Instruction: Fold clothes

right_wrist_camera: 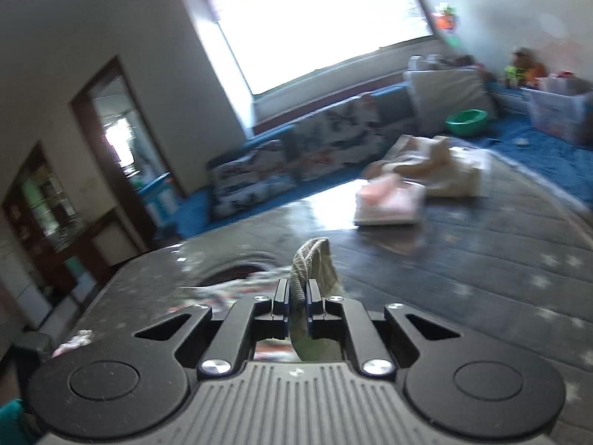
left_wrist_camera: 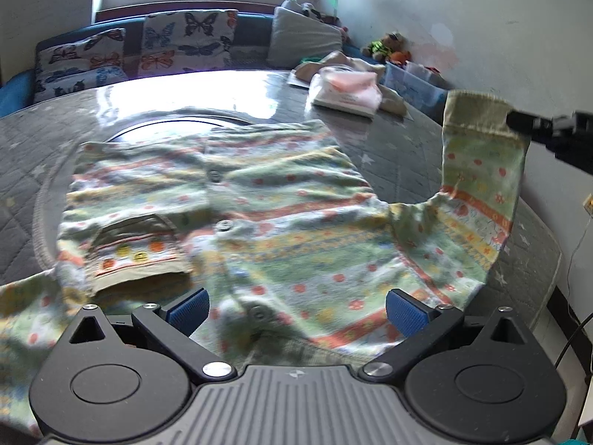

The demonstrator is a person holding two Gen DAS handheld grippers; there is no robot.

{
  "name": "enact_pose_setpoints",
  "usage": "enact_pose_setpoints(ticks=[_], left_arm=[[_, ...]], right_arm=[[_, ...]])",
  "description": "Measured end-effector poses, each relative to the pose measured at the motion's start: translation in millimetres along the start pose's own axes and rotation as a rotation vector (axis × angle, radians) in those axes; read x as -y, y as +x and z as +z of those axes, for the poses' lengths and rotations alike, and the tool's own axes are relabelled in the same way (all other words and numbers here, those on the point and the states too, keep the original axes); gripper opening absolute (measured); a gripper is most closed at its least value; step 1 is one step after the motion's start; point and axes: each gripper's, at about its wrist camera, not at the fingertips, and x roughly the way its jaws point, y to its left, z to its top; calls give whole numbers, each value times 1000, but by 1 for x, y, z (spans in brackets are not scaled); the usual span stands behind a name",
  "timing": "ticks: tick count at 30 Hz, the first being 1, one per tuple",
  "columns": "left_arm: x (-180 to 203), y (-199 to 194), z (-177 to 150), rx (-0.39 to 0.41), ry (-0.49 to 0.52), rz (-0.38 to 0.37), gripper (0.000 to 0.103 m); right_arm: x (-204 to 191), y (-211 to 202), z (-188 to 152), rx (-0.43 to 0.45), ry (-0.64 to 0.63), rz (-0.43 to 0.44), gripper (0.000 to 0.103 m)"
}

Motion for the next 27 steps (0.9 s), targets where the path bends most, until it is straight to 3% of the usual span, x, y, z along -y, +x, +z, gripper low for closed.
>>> enact_pose_setpoints(ticks=[8,16,25,27], left_arm=[[-32,-26,-9,58,-67,26,103],[-59,-45,-22,89,-137,52,103],[-77,-54,-33,98,-190,70,103],[-78,-55,-33,101,-194,74,103]], right_arm=[[-80,36,11,-53,-125,171,7],[-144,87,-10,-180,-222,286,7],[-174,118,-49,-307,-278,349,8],[-176,120,-53,-326,-290,369,14]])
